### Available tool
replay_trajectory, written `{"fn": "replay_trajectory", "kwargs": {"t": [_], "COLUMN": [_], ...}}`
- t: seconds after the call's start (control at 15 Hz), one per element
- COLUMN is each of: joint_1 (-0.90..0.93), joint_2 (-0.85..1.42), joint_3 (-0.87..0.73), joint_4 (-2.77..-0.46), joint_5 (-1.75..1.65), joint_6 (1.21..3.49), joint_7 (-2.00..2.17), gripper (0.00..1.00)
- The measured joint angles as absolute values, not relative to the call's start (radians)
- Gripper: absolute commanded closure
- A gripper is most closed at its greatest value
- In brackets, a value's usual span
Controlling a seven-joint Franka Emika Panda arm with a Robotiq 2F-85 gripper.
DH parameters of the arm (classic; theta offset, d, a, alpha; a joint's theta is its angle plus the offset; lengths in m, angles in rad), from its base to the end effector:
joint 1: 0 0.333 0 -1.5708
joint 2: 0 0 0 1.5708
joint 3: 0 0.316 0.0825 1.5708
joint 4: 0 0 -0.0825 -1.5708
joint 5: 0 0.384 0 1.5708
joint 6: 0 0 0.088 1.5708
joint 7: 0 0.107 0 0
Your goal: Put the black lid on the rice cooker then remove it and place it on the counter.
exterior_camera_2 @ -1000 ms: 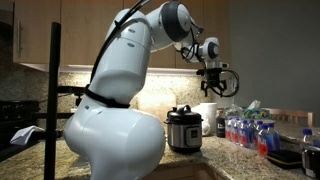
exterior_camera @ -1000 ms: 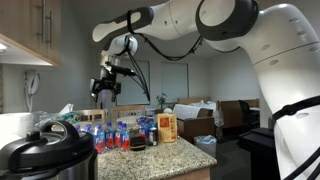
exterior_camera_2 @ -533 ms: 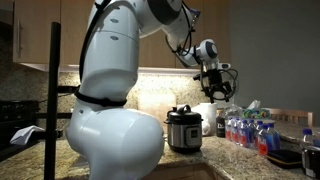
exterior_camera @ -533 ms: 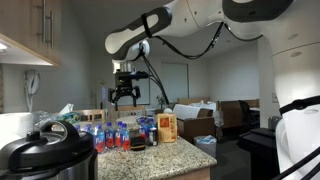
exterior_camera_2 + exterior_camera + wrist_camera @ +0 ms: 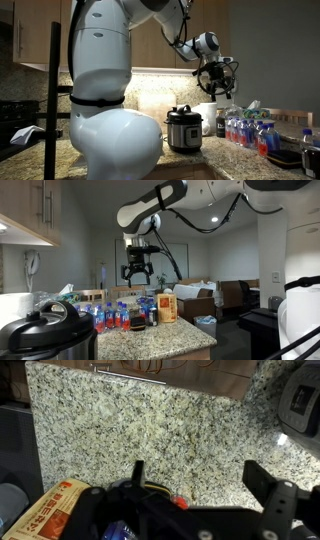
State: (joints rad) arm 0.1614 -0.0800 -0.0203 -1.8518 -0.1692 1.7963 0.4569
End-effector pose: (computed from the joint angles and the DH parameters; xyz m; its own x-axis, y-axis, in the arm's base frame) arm 0.5372 0.0616 0.5551 0.9588 -0.2690 0.0913 -0.2797 -0.9502 0.1372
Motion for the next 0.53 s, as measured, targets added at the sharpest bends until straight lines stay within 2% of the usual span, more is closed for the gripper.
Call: {"fn": "replay_trajectory", "kwargs": {"t": [0.53], "joint_1": [0.128], "joint_2": [-0.077], "joint_3": [0.009], "joint_4": [-1.840], "joint_5": [-0.169], "joint_6": [1.816], "joint_7": [0.455], "gripper": [0.00]}}
